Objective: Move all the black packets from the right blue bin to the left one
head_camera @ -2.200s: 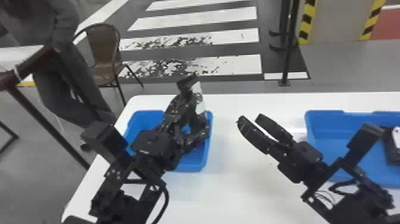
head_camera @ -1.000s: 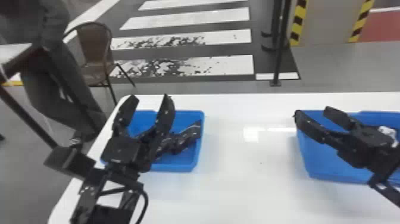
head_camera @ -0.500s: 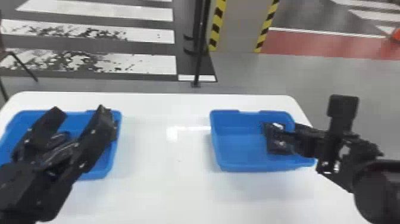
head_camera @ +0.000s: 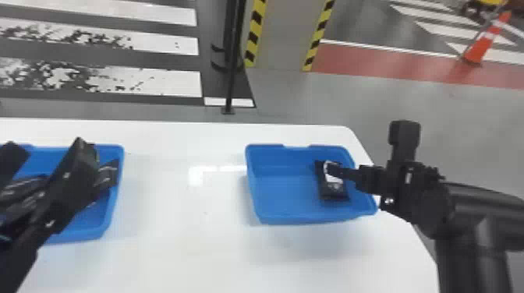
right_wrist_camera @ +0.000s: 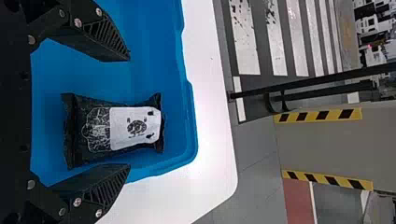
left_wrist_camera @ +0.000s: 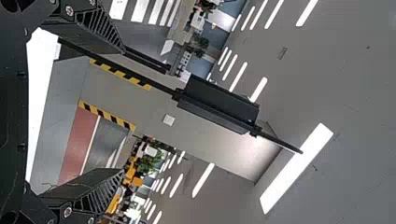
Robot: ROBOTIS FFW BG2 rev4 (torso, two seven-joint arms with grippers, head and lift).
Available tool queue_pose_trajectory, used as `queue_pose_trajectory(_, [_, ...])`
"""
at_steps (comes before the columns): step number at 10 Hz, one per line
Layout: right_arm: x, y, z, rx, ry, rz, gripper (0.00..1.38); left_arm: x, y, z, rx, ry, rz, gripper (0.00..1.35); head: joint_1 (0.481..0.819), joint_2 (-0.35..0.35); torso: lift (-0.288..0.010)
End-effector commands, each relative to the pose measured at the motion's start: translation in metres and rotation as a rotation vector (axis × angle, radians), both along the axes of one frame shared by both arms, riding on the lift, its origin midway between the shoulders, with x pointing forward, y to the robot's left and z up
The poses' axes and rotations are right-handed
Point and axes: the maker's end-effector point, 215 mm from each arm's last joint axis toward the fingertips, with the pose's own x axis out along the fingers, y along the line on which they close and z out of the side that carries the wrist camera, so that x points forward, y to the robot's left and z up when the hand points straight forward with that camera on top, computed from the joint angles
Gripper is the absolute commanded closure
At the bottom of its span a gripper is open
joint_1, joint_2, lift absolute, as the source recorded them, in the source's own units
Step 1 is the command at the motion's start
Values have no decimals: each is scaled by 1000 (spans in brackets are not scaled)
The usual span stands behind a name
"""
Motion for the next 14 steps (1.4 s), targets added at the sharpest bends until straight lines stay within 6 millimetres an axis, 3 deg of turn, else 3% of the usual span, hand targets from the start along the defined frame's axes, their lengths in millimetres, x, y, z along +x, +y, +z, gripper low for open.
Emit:
queue_pose_trajectory(1, [7, -6, -8, 0, 29, -15, 251, 0, 3, 0, 6, -3, 10, 133, 695, -270, -140])
queue_pose_trajectory(4, [15, -2, -38, 31, 118, -18, 256, -1, 6, 7, 15, -28, 21, 133, 695, -269, -140])
queue_pose_trajectory(7, [23, 5, -54, 45, 160, -12, 256, -1, 9, 8, 14, -34, 30, 133, 695, -258, -140])
queue_pose_trajectory(14, [7, -5, -77, 15, 244, -57, 317, -1, 12, 12, 15, -48, 39, 133, 695, -256, -140])
